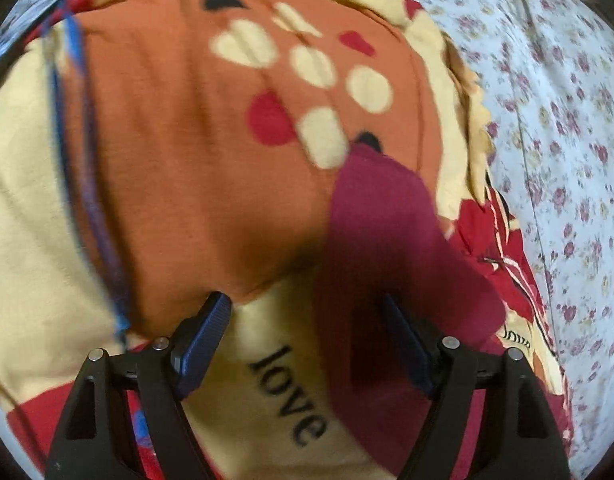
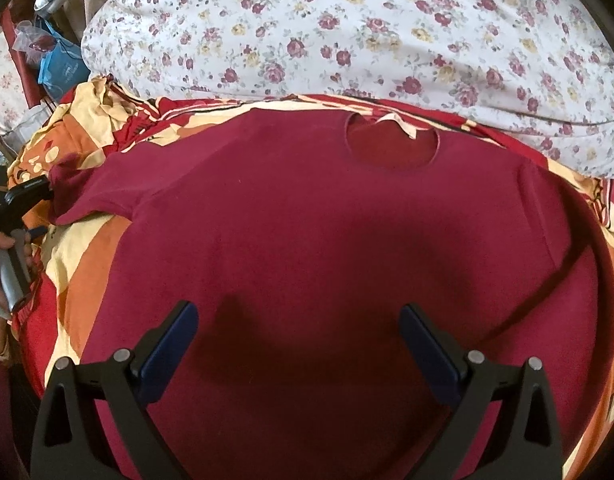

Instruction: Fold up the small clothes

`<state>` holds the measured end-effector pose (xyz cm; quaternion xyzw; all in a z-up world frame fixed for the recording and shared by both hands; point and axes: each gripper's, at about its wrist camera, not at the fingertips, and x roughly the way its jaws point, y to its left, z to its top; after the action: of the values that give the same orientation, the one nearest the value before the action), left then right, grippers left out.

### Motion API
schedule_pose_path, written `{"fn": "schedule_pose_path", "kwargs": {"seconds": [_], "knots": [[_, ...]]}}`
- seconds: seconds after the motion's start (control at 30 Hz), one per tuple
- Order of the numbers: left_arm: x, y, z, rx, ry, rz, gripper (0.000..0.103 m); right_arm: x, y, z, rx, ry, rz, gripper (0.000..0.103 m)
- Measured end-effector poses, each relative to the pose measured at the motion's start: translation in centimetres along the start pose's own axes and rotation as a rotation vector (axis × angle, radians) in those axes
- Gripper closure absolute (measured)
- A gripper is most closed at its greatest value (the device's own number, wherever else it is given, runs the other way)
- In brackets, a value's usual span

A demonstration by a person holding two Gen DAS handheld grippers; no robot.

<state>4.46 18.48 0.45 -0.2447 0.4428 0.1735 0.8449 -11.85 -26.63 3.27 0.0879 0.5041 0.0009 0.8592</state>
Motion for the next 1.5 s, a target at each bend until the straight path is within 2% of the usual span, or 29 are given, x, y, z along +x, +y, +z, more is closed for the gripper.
{"fn": "schedule_pose_path", "kwargs": {"seconds": [0.03,0.07,0.1,0.17,0.2,0.27,0.3,0.47,0.6,0.77,0.83,0.93,1.13,1.2,1.27,1.33,1.5], "knots": [[0.0,-0.2,0.0,0.002,-0.010,0.006,0.034,0.1,0.0,0.0,-0.001,0.002,-0.001,0.000],[0.0,-0.2,0.0,-0.002,-0.020,-0.007,0.046,0.2,0.0,0.0,-0.001,0.005,-0.002,0.000],[0.0,-0.4,0.1,0.004,-0.030,-0.042,0.072,0.2,0.1,0.0,0.000,0.006,-0.002,0.000],[-0.2,-0.4,0.2,0.037,-0.036,-0.022,0.098,0.3,0.0,-0.1,0.003,0.006,-0.001,0.000],[-0.5,-0.4,0.2,0.033,-0.038,-0.053,0.103,0.3,0.0,-0.1,0.005,0.005,0.000,0.000],[-1.8,-0.1,0.1,0.011,-0.045,-0.132,0.103,0.1,-0.1,-0.1,0.013,0.001,0.008,0.000],[-2.8,-0.2,-0.1,0.017,-0.062,-0.146,0.103,0.0,-0.1,-0.1,0.017,-0.002,0.012,0.000],[-8.9,-3.9,-2.0,0.135,-0.163,-0.255,0.103,-1.0,-0.7,-0.1,0.029,-0.021,0.014,0.000],[-12.3,-8.5,-4.7,0.248,-0.154,-0.371,0.103,-2.1,-1.8,0.1,0.056,-0.048,0.013,0.000],[-14.6,-15.4,-10.6,0.430,-0.094,-0.477,0.103,-3.4,-3.0,-0.1,0.057,-0.065,0.018,0.000],[-14.6,-17.5,-12.9,0.486,-0.074,-0.484,0.103,-3.7,-3.2,-0.3,0.035,-0.068,-0.013,0.000],[-13.8,-19.9,-16.5,0.558,-0.021,-0.480,0.103,-3.9,-4.1,-0.6,0.046,-0.053,-0.009,0.000],[-9.6,-22.0,-22.5,0.661,0.156,-0.411,0.101,-3.4,-6.0,-1.7,0.102,-0.040,-0.030,0.000],[-10.1,-22.0,-23.1,0.698,0.130,-0.423,0.088,-3.5,-6.1,-1.8,0.104,-0.039,-0.033,0.000],[-11.4,-21.6,-22.8,0.735,0.154,-0.457,0.077,-3.7,-6.2,-1.7,0.109,-0.045,-0.029,0.000],[-12.9,-20.8,-22.0,0.738,0.143,-0.489,0.076,-3.8,-6.4,-1.3,0.124,-0.055,-0.002,0.000],[-16.3,-17.4,-18.5,0.734,-0.043,-0.430,0.073,-2.7,-6.9,0.5,0.264,-0.078,0.201,0.000]]}}
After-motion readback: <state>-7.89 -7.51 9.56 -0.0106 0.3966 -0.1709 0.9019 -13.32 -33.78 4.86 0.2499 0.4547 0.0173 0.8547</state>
